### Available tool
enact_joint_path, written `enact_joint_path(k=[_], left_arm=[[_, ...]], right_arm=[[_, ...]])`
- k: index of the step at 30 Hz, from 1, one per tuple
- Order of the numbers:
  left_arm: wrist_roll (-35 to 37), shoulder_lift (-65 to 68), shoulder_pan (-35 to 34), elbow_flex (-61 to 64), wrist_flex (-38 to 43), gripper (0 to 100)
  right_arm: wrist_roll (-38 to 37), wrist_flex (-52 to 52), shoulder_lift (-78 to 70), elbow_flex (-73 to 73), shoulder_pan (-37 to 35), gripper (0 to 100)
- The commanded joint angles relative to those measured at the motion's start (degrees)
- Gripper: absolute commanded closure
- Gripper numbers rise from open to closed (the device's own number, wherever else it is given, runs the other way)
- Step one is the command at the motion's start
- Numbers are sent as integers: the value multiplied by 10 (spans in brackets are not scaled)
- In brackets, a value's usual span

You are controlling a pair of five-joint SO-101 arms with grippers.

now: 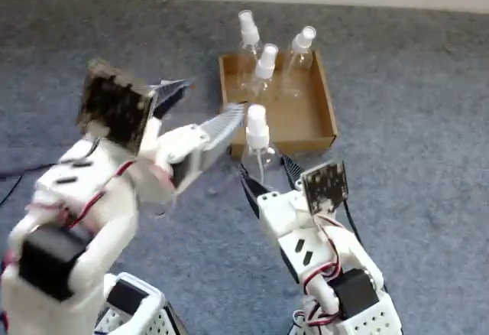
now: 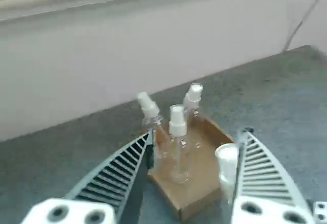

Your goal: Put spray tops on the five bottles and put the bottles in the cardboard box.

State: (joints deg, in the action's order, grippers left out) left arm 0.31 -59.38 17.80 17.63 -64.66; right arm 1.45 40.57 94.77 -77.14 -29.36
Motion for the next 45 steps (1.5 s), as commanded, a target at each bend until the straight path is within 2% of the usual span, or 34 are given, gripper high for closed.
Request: enact_joint_path(k=[1,3,6,9,13,18,25,29,34,37,43,45], left_arm=[[-21,-58,-73,99,0,773],[-21,-89,-103,187,13,768],[-22,-130,-135,306,77,768],[-19,-160,-130,398,120,741],[-19,-207,-96,433,125,675],[-18,-256,-62,461,125,670],[6,-270,-59,495,128,670],[5,-270,-71,501,130,670],[5,-270,-107,546,199,671],[5,-270,-108,550,202,671],[5,-270,-106,550,202,671],[5,-275,-106,552,202,671]], right_arm=[[5,-1,-119,121,11,995],[8,-2,-207,195,7,995],[36,-1,-332,313,-1,995],[54,1,-436,410,-3,995],[85,1,-531,503,-15,995],[85,62,-611,551,-76,993],[84,155,-650,605,-132,993],[83,199,-649,639,-130,994],[82,262,-649,684,-131,994],[81,287,-649,704,-130,994],[30,305,-652,712,-125,994],[30,305,-652,712,-91,994]])
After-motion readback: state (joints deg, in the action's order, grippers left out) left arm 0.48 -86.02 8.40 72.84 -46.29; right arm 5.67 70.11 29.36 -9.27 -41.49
